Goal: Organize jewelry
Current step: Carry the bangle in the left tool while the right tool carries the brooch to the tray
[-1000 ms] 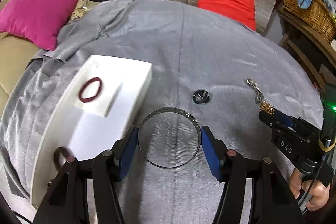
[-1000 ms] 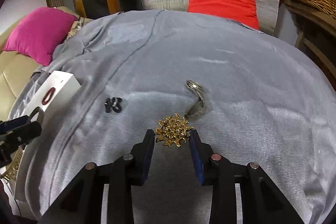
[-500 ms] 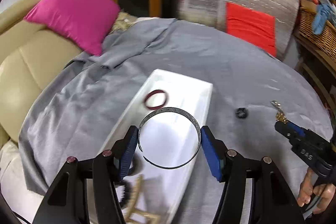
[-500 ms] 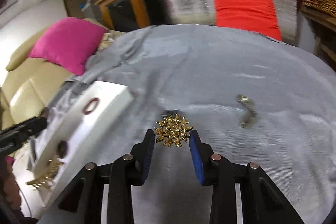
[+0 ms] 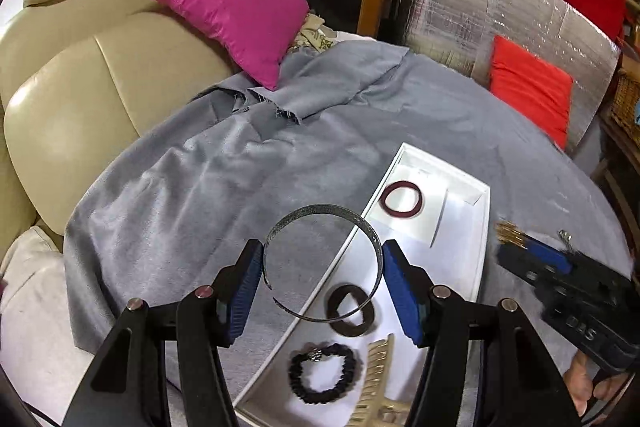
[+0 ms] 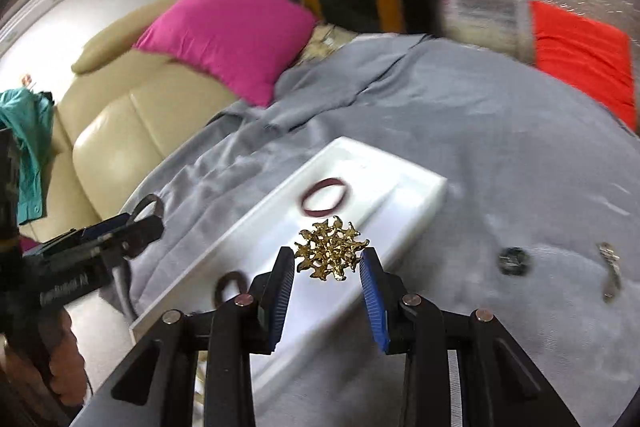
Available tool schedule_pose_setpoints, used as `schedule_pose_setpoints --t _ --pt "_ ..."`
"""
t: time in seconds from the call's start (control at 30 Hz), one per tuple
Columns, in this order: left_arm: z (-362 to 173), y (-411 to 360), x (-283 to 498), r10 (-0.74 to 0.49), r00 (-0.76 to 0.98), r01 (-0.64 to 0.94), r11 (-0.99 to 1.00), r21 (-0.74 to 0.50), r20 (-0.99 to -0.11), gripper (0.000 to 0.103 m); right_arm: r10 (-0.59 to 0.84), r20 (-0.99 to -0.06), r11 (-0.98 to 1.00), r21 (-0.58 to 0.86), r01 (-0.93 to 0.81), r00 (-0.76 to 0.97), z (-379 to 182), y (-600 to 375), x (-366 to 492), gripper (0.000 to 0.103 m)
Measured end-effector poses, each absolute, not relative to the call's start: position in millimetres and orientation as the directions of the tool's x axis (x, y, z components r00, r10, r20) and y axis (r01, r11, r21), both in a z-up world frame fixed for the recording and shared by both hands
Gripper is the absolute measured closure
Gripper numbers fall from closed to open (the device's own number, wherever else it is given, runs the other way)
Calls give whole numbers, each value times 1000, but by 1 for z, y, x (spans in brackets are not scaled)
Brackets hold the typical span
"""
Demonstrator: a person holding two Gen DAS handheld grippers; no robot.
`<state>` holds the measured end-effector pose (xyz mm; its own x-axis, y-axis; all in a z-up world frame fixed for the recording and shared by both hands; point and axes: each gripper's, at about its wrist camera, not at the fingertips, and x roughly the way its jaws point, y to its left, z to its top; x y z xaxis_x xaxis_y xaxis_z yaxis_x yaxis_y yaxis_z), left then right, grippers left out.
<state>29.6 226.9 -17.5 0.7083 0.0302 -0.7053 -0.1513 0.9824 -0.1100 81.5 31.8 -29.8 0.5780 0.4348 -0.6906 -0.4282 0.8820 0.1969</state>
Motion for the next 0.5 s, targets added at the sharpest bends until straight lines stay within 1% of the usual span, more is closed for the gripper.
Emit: schedule_pose_setpoints --t 0.17,0.27,0.37,0.5 --pt "-25 218 30 -40 684 -82 988 -132 -728 41 401 -740 895 189 -404 541 -39 55 108 67" --pt "-27 207 32 -53 686 -48 992 -117 -726 41 347 -763 920 163 -357 545 -42 52 133 67" --pt "-34 195 44 -76 661 -27 992 -125 -746 41 334 -790 928 181 -324 515 -46 45 161 67" --pt "-46 180 67 -66 627 -16 995 -98 -776 41 328 -822 933 206 -294 465 -55 45 193 67"
